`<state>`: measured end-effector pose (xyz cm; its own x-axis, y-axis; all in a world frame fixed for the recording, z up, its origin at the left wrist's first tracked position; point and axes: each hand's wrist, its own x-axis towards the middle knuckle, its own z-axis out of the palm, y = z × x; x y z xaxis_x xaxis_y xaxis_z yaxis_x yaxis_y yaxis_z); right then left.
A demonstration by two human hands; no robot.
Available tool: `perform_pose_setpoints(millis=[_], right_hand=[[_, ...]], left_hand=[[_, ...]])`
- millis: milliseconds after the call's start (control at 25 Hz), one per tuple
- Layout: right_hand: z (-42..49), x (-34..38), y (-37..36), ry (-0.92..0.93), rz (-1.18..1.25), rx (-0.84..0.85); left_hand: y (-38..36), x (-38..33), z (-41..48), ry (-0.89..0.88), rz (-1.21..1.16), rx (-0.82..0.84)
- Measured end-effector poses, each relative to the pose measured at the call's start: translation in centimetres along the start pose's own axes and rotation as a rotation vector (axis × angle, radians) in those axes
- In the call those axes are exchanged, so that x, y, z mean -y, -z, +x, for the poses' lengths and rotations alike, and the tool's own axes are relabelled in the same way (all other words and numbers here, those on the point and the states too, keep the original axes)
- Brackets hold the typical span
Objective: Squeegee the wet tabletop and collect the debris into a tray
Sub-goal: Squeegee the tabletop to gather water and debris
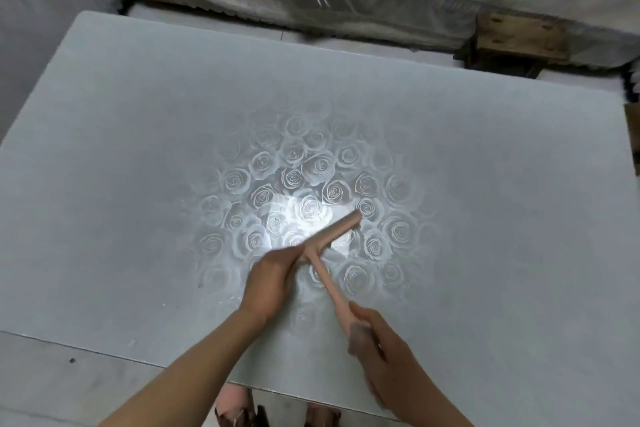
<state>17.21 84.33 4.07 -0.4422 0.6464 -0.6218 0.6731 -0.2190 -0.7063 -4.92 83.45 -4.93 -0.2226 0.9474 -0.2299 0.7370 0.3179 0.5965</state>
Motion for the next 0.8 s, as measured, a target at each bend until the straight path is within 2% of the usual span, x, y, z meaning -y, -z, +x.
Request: perform_pose_setpoints(millis=[120,160,280,400,520,720,800], right_hand=[[-1.6,-0.9,5.1,-0.023,-0.244,0.146],[-1.8,-1.0,8.0,0.007,-0.331,0.192],[-0.8,-2.5,17.8,-0.024,-0.451,0.216],[2.0,-3.7,22.9,-0.07,-0.755,0.201],[6.8,-1.4,20.0,-0.004,-1.014,0.207],[12.0,5.1,7.4,0.323,-1.096,0.36],[13.3,7.6,7.5,0.474,-1.175,0.325]], left_hand=[[-0.3,-2.2,-2.2,0.019,-0.006,0.19],[-0.2,-2.9,-2.6,0.034,-0.01,0.205],[1.1,-3.0,-3.5,0.16,0.007,0.087],[2.9,-0.4,-5.4,0.308,0.101,0.054],[3.9,2.3,-7.7,0.454,0.141,0.031],[4.6,4.5,-11.0,0.605,0.172,-0.016],[5.5,5.2,-12.2,0.721,0.129,-0.037]])
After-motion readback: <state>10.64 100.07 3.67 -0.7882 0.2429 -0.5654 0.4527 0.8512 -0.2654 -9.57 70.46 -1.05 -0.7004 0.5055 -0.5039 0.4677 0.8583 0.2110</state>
